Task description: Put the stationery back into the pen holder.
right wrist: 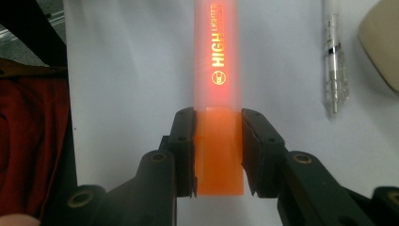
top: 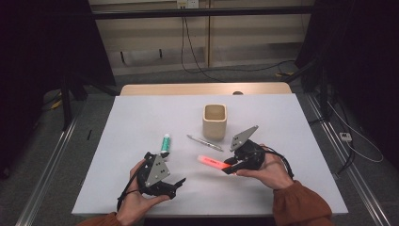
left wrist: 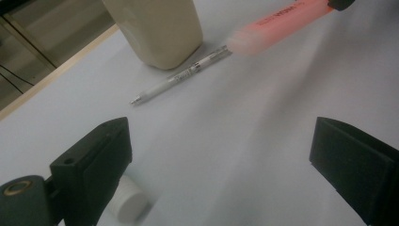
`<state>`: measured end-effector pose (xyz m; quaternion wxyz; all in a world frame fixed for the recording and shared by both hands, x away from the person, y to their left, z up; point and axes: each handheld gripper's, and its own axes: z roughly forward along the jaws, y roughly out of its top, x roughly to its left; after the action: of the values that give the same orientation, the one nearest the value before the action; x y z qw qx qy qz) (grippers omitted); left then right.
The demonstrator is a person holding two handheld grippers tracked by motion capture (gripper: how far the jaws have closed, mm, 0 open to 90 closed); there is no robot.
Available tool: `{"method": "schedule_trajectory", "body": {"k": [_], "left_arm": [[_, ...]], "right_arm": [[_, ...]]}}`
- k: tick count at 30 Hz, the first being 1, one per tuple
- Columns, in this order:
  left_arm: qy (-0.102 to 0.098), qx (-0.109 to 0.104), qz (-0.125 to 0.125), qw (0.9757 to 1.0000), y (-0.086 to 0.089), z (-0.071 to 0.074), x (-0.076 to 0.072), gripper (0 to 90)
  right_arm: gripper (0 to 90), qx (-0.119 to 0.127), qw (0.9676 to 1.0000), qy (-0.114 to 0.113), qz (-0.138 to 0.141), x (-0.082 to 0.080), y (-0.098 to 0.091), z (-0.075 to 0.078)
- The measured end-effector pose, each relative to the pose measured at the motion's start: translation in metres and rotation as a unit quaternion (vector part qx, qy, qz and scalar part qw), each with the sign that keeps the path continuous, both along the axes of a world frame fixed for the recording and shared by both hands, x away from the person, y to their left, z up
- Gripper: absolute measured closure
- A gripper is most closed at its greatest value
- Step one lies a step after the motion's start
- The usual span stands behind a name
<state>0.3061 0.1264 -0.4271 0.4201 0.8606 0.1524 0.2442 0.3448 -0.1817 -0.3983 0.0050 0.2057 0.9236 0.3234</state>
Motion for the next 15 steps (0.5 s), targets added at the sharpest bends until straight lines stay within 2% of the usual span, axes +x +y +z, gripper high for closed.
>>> {"method": "schedule_trajectory", "body": {"k": [8,11,15], "left_arm": [[-0.038,0.039,0.005,0.9985,-0.01,0.002,0.004,6.9],[-0.064,0.062,0.002,0.996,-0.016,0.004,0.005,7.1],[-0.09,0.08,-0.002,0.9927,-0.024,0.005,0.008,7.8]], "right_arm": [[67.9,-0.004,1.0,0.006,0.001,0.002,0.011,0.0],[67.9,-0.005,1.0,0.007,0.001,0.004,0.013,0.001],[67.9,-0.001,1.0,0.004,0.002,0.004,0.013,0.007]]}}
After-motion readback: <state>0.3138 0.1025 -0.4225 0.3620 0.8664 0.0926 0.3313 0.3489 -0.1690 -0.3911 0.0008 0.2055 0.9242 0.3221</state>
